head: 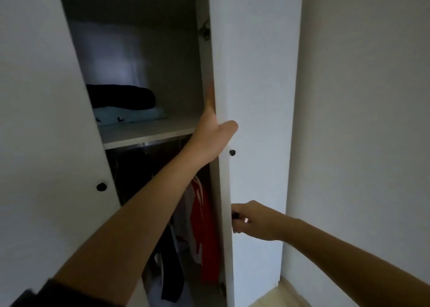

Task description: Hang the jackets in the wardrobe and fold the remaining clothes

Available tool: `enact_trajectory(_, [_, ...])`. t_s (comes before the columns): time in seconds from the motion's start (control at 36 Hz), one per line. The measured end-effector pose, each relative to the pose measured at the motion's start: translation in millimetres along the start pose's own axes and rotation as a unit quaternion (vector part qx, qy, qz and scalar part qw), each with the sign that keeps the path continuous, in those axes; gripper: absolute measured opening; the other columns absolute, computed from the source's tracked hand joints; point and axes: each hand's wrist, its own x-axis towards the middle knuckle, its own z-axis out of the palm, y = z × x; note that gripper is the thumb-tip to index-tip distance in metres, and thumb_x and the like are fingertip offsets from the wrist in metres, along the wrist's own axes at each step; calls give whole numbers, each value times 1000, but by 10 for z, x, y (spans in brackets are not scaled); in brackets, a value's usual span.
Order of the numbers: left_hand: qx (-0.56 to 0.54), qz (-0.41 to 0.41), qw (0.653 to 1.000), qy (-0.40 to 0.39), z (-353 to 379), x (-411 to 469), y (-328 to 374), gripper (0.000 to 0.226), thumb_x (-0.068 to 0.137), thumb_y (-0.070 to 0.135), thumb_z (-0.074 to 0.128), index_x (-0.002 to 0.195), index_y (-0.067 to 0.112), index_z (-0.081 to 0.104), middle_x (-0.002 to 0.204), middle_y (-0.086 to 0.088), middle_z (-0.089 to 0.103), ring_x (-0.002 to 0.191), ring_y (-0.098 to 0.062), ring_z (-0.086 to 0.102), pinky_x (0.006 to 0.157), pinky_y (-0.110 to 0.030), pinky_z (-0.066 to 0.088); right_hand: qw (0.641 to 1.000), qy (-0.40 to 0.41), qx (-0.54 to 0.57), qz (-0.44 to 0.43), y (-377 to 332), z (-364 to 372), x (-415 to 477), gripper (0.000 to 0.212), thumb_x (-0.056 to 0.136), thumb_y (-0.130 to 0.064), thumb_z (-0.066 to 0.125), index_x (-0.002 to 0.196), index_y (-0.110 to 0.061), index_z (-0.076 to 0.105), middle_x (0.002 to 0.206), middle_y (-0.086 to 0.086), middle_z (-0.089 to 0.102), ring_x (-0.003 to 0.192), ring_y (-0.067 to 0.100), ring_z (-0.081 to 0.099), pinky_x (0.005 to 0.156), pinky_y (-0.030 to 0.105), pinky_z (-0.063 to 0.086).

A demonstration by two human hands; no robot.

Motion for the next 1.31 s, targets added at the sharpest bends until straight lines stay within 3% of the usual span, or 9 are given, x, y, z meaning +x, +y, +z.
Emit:
enact_trajectory(0.17, [-43,-97,993,44,-928,-224,-200,35,89,-3,48,112,23,55,89,18,68,86,-1,64,71,-14,52,994,-6,-83,-71,-490,300,645,25,98,-42,35,94,-23,51,85,1,65,73,19,59,71,37,51])
enact_trajectory(0.28, [26,-107,991,82,-1507,-335,-405,34,97,7,49,124,26,46,109,18,60,94,7,61,83,-13,51,989,21,-111,-95,-818,536,1201,35,100,-44,34,103,-16,54,77,-5,49,67,17,48,63,30,37])
enact_trajectory(0.36, [205,-106,964,134,-1870,-389,-597,33,95,20,56,125,19,44,116,2,60,100,-7,59,99,-32,47,990,41,-116,-75,-1047,692,1645,36,101,-45,33,98,-16,54,81,-3,48,70,18,47,67,29,35])
enact_trajectory(0.53, [490,-94,852,162,-2453,-266,-1008,107,81,43,70,152,19,-5,160,-11,-5,147,-29,0,118,-47,9,993,53,-107,-10,-1280,875,2359,41,100,-48,31,99,-18,58,91,-2,58,80,19,57,75,32,46])
enact_trajectory(0.67, [715,-65,683,138,-2643,-14,-1197,123,72,64,64,148,17,-21,158,-15,-16,146,-37,-4,113,-58,19,990,78,-115,22,-1315,967,2762,39,100,-49,30,107,-24,59,100,-1,65,86,21,62,72,29,43])
enact_trajectory(0.78, [782,-41,616,89,-2865,150,-1376,129,66,75,61,148,17,-21,157,-13,-20,145,-38,-9,109,-67,19,989,97,-102,44,-1288,1025,3008,37,99,-49,31,108,-27,59,101,-3,65,88,20,62,69,28,39])
enact_trajectory(1.11, [816,-75,571,54,-3012,340,-1535,139,60,83,57,143,14,-31,149,-15,-39,140,-42,-24,96,-79,14,992,92,-56,73,-1290,1048,3265,36,100,-47,31,102,-23,58,90,-3,61,83,19,60,70,28,43])
enact_trajectory(1.25, [811,-142,568,17,-2945,404,-1464,143,59,81,61,133,13,-42,131,-20,-55,133,-47,-34,93,-83,6,996,-5,6,92,-1397,786,3143,30,97,-40,41,115,-22,55,106,3,63,99,24,61,88,36,50])
enact_trajectory(1.31, [814,-158,559,13,-2906,451,-1466,143,60,80,62,130,14,-44,126,-20,-59,130,-47,-37,92,-83,5,992,91,64,67,-1480,525,3015,29,95,-36,48,121,-22,52,114,1,63,102,21,60,88,32,49])
